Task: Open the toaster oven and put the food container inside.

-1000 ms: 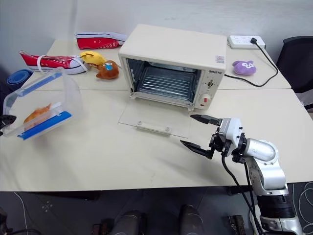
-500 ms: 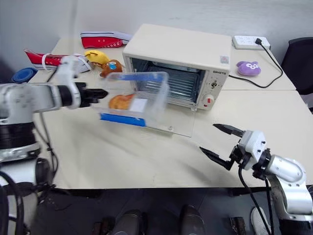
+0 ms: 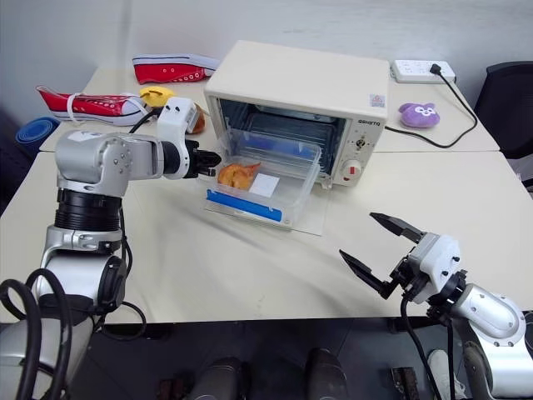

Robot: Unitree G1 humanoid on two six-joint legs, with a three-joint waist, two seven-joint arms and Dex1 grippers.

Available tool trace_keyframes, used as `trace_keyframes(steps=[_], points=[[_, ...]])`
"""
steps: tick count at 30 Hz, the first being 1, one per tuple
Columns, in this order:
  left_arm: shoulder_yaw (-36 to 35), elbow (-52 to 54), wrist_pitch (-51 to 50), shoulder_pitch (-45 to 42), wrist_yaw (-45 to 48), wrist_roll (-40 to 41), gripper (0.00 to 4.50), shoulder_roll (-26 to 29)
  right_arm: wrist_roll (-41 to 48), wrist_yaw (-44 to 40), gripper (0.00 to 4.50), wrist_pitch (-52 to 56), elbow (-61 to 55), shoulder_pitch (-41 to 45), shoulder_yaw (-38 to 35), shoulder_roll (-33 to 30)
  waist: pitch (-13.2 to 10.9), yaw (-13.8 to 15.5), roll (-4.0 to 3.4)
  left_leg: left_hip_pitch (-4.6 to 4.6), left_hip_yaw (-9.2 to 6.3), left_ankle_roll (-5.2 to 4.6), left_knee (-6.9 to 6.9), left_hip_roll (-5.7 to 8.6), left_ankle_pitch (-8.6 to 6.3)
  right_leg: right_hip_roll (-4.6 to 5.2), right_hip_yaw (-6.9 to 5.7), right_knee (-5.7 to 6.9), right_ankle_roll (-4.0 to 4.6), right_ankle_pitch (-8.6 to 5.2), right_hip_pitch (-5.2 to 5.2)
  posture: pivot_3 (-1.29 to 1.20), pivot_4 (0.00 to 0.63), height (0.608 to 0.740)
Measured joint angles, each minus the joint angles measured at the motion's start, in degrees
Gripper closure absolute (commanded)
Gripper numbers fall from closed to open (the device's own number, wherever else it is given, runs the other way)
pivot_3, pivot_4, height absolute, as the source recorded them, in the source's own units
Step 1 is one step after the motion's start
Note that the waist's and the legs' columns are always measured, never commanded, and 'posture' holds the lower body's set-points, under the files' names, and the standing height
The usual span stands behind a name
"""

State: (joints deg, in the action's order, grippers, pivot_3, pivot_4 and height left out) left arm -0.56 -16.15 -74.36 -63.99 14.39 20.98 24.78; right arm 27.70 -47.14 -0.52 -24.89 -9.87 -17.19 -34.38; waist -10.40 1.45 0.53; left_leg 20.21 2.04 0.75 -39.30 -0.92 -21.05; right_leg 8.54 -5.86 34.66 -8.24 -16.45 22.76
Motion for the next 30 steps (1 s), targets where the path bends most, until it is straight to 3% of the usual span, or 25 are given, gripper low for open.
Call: trace_keyframes(steps=[6,10,15,18,21,23,27,29,30], points=[[-4.0,1.0,0.5,0.6,-1.9,0.0,1.95,-4.4,-0.2,1.3,0.00,0.5,-0.9,-0.2,0.9,0.7,0.0,0.0,0.00,0.01,-0.02,-0.02,-0.04,0.00,0.01,0.00,-0.02,0.04,0.00,0.00,-0.01,0.00,0.150,0.740],[-8.8,2.0,0.1,0.5,-2.4,0.5,0.66,-4.2,-0.5,1.8,0.00,0.7,-1.1,-0.6,1.2,0.8,0.0,-0.3,0.00,-0.01,-0.02,-0.01,-0.01,-0.01,0.01,0.00,-0.02,0.04,0.00,0.00,0.00,0.00,0.150,0.740],[-10.2,6.8,0.5,3.2,5.0,3.2,0.66,5.2,0.8,1.3,0.00,3.0,-2.7,-0.6,1.0,-0.6,0.0,-0.6,-0.02,-0.03,-0.02,-0.01,0.00,-0.02,0.01,0.00,0.00,0.05,0.00,0.00,0.00,0.00,0.150,0.740],[-7.5,11.1,8.9,10.5,19.3,4.8,1.26,17.1,3.9,-0.7,0.00,7.9,-5.3,-0.3,1.6,-4.5,0.0,-1.1,-0.04,-0.06,-0.02,0.00,0.05,-0.04,0.01,-0.01,-0.01,0.02,0.02,-0.01,0.01,0.00,0.150,0.740],[-4.8,13.7,26.4,19.3,34.4,3.4,2.19,23.6,4.6,-1.4,0.93,11.0,-7.4,1.1,4.8,-5.4,0.0,-0.9,-0.06,-0.04,-0.03,0.00,0.00,-0.04,0.01,0.00,-0.02,-0.02,0.03,-0.01,-0.03,0.00,0.150,0.740],[-4.1,13.7,37.2,25.6,43.7,3.6,2.79,24.3,3.0,-0.9,1.56,13.6,-7.8,3.7,10.0,-5.5,0.0,-0.3,-0.07,0.00,-0.03,-0.01,-0.12,-0.03,0.00,0.00,-0.02,-0.02,0.04,-0.01,-0.05,0.00,0.150,0.740],[-2.8,10.8,49.3,32.5,52.9,3.2,4.01,22.9,-2.6,1.1,2.90,16.9,-7.0,8.8,18.7,-4.5,0.0,0.1,-0.05,0.12,-0.07,-0.10,-0.32,-0.03,-0.05,0.00,-0.06,0.01,0.05,0.01,-0.05,0.00,0.150,0.740],[-1.3,10.5,53.4,33.6,54.9,2.4,4.50,21.2,-4.8,2.6,3.47,18.2,-5.1,11.7,21.4,-3.1,0.0,0.2,-0.05,0.14,-0.06,-0.14,-0.36,-0.02,-0.07,0.01,-0.06,0.03,0.04,0.01,-0.04,0.00,0.150,0.740],[-0.6,9.9,55.1,33.5,54.7,1.7,4.50,19.4,-6.0,3.5,3.83,18.6,-3.6,13.8,22.5,-2.0,0.0,0.2,-0.05,0.14,-0.06,-0.14,-0.39,-0.02,-0.08,0.01,-0.06,0.05,0.04,0.02,-0.05,0.00,0.150,0.740]])
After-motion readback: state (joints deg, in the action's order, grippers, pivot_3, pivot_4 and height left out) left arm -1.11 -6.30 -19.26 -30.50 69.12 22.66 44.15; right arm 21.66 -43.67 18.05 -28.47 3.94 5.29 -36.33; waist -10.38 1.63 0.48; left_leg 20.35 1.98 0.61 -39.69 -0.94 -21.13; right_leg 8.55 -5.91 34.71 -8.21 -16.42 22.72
